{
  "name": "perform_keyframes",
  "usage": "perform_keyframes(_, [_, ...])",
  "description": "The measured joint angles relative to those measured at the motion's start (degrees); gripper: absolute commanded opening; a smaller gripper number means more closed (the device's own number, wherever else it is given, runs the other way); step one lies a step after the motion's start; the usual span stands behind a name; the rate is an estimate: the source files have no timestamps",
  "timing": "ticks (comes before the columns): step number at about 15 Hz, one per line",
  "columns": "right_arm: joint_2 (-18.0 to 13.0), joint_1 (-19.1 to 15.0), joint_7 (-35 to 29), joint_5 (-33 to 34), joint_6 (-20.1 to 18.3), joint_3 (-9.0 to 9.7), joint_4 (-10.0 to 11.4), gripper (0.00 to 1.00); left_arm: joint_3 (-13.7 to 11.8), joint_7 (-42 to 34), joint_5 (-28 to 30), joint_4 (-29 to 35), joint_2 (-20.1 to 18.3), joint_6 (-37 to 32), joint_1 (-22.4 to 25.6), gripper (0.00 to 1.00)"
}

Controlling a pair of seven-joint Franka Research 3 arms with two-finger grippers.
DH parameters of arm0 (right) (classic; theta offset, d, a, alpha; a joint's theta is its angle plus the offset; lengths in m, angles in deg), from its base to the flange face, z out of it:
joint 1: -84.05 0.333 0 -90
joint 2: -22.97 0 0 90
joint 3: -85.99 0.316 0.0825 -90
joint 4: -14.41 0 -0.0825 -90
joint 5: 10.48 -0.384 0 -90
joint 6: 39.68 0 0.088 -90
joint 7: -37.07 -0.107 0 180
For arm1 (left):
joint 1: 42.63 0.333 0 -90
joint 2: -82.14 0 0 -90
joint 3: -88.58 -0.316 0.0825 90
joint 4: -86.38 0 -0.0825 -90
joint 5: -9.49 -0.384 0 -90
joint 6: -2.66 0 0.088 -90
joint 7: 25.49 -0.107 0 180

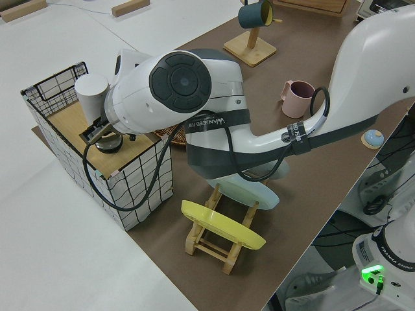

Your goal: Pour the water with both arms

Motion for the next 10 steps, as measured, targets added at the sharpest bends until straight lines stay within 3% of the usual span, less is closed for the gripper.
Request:
perform_keyframes(6, [0.0, 0.0, 0.0, 0.0, 0.0, 0.00, 0.0, 0.990, 0.0, 2.0, -1.4, -0.8, -0.2, 0.0, -0.2, 1.00])
perform_keyframes(10, [0.0, 0.0, 0.0, 0.0, 0.0, 0.00, 0.0, 0.992, -0.8, 10.0, -12.4, -1.1, -1.9, -3.3, -1.0, 1.00])
